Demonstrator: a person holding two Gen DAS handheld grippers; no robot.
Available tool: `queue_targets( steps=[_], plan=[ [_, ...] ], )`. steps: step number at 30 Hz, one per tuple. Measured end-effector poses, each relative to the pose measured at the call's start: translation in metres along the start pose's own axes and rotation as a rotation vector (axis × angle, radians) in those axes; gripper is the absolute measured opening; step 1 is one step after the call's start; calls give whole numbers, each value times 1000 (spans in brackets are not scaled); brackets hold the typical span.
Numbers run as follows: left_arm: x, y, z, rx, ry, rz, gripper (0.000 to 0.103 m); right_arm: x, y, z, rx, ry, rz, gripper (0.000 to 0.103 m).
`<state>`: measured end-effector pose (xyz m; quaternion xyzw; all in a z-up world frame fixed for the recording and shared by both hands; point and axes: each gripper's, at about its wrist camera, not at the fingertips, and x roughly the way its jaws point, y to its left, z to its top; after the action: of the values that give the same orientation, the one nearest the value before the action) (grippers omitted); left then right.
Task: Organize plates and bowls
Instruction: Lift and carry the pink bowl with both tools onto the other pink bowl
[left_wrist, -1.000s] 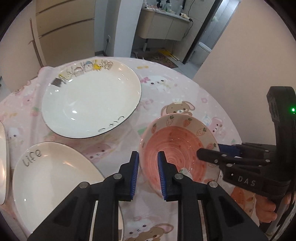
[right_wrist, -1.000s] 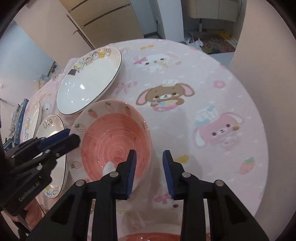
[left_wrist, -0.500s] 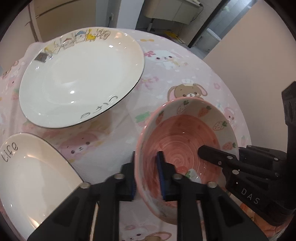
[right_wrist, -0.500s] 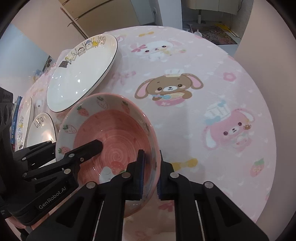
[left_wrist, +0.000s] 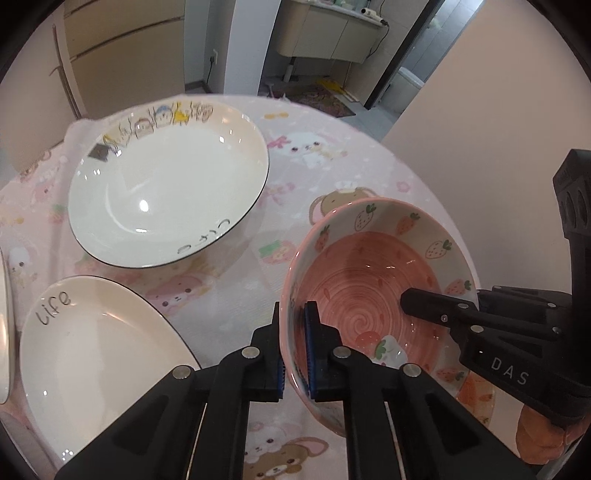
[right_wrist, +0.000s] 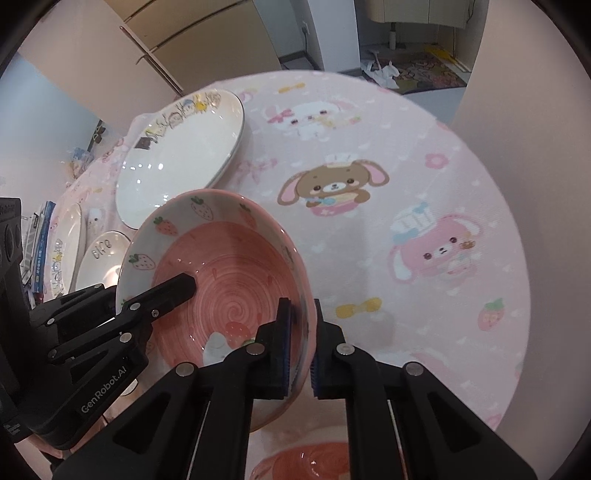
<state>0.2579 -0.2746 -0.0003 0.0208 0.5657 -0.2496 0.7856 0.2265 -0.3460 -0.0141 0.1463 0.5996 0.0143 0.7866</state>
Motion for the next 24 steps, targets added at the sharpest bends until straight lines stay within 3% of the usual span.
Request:
queue_targets(
  steps=[6, 16, 24],
  plan=[
    [-43, -18, -7, 44, -75, 3, 9, -41, 9, -12, -20, -56, -13, 8],
    [-87, -56, -33, 81, -113, -35, 9, -97, 6, -53, -31, -106, -45, 8],
    [-91, -88, -69, 126, -93, -21, 9, -101, -15, -98, -11, -89, -28, 8]
  ],
)
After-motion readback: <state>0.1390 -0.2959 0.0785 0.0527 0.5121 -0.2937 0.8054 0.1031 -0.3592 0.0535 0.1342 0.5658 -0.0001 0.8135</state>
